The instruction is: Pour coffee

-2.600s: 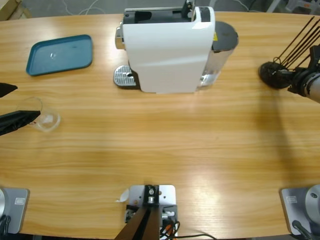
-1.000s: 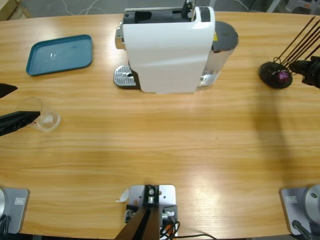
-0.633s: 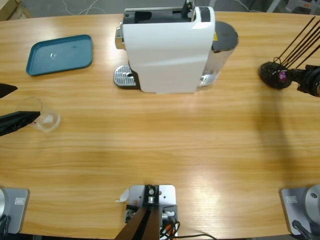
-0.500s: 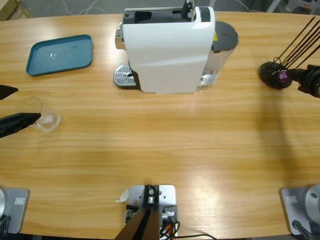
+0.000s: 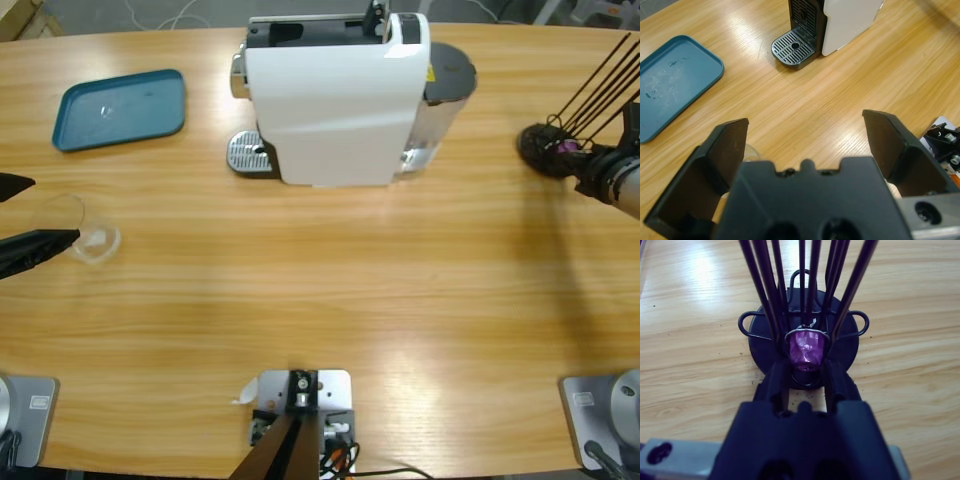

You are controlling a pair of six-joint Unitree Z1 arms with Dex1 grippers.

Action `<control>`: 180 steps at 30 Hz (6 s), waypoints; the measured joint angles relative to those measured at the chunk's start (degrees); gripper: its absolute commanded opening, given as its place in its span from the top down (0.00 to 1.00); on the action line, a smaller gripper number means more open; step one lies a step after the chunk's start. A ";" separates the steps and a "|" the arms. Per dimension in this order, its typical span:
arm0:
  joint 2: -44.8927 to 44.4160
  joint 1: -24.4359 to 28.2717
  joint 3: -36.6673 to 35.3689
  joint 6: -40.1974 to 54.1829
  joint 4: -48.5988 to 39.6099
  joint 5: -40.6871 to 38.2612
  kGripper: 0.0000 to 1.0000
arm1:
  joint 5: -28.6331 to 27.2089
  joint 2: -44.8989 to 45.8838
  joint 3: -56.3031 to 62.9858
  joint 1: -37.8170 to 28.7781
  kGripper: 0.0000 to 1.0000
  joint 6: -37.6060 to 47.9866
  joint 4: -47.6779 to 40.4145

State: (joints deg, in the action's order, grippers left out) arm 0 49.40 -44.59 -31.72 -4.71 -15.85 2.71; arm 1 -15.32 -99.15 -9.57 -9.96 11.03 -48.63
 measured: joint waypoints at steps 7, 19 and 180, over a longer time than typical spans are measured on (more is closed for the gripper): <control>0.00 0.00 0.03 0.00 0.00 0.00 0.02 | 0.00 -1.96 0.22 0.00 0.75 0.00 -2.16; 0.00 0.00 0.07 0.00 -0.01 0.00 0.02 | 0.44 -2.65 0.33 0.58 0.86 0.00 -3.78; -0.20 0.06 2.25 0.00 0.13 -1.97 0.02 | 40.56 -4.36 -71.87 -27.31 1.00 -45.90 60.92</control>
State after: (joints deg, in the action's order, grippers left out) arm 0 49.21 -44.53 -29.47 -4.71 -15.72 0.75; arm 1 25.25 -103.51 -81.44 -37.27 -34.87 12.28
